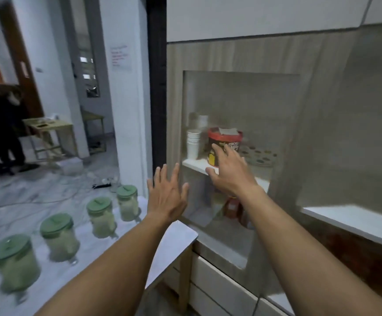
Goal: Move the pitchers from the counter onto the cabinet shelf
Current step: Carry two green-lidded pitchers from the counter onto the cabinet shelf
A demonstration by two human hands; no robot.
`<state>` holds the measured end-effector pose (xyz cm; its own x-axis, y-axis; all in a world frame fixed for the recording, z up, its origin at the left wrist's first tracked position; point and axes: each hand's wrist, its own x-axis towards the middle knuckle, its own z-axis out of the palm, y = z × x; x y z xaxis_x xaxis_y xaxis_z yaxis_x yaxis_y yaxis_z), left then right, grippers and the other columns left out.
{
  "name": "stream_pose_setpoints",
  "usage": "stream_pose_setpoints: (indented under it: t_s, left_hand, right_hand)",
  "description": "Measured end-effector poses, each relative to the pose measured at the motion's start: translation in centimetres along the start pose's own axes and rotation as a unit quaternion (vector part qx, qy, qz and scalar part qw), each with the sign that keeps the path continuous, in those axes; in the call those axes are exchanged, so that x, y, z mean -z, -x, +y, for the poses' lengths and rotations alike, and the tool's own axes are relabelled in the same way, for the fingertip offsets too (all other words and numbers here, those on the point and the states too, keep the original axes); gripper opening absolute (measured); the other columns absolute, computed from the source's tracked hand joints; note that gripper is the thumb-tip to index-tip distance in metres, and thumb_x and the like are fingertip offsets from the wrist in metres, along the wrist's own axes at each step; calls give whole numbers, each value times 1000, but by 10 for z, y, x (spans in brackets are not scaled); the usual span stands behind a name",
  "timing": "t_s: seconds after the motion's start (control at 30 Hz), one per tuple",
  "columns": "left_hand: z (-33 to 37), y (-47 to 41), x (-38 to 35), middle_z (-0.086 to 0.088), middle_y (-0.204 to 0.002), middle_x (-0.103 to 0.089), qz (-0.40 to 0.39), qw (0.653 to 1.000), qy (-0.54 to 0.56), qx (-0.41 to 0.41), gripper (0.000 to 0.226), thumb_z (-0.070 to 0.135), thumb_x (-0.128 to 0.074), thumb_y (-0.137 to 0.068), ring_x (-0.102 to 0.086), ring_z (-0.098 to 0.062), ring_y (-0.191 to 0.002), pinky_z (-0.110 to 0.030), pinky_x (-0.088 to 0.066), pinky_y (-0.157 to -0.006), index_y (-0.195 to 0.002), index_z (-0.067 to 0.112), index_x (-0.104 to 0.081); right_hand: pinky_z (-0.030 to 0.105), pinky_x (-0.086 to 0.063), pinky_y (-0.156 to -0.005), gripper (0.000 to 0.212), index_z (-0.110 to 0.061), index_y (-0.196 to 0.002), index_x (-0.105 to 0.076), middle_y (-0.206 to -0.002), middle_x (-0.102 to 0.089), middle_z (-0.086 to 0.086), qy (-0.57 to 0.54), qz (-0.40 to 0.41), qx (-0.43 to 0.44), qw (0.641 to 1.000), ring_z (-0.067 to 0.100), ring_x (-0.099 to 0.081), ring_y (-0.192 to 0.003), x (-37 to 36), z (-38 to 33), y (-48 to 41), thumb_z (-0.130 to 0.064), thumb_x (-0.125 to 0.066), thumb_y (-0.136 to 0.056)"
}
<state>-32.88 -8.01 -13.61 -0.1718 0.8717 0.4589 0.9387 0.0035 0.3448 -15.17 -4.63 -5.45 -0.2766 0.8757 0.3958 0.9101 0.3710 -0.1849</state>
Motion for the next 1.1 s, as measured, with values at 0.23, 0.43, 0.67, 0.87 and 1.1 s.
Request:
stream_pose_setpoints:
  t_s: [0.23, 0.43, 0.67, 0.87, 1.1]
  left_hand:
    - [-68, -35, -28, -10, -162, -14, 31, 992, -32, 118, 63, 50, -31, -99, -8, -30, -149, -54, -12, -118, -155, 25, -15]
    - [-125, -32, -53, -13, -161, -17, 45, 975, -49, 212, 63, 48, -35, -100, -14, -31, -147, -49, -16, -118, -155, 21, -19]
    - [-206, -35, -96, -16, -156, -27, 42, 955, -43, 291, 65, 45, -39, -98, -23, -33, -144, -47, -23, -116, -153, 16, -23]
    - [-253, -41, -137, -16, -159, -19, 45, 940, 1, 337, 74, 48, -44, -96, -18, -32, -145, -44, -20, -118, -154, 14, -14]
    - [-297, -51, -183, -13, -149, -34, 49, 890, 63, 450, 83, 55, -53, -86, -34, -33, -136, -52, -36, -107, -151, 16, -19]
  right_hand:
    - [55, -24, -119, 73, -23, -158, -17, -163, -22, 17, -53, -64, 92, 992, 33, -20, -151, -90, -29, -85, -46, -49, -97]
    - [56, -24, -118, 72, -19, -158, -17, -163, -23, 15, -114, -138, 130, 975, 31, -18, -151, -172, -63, -119, -44, -48, -99]
    - [52, -31, -114, 67, -18, -155, -25, -155, -34, 12, -149, -186, 163, 957, 32, -29, -144, -271, -112, -147, -41, -50, -98]
    - [53, -32, -113, 69, -17, -156, -21, -157, -30, 14, -144, -242, 151, 948, 35, -29, -144, -347, -133, -166, -37, -51, -97]
    - [50, -40, -105, 68, -17, -153, -26, -146, -39, 11, -205, -288, 94, 931, 34, -39, -135, -419, -141, -183, -32, -58, -95]
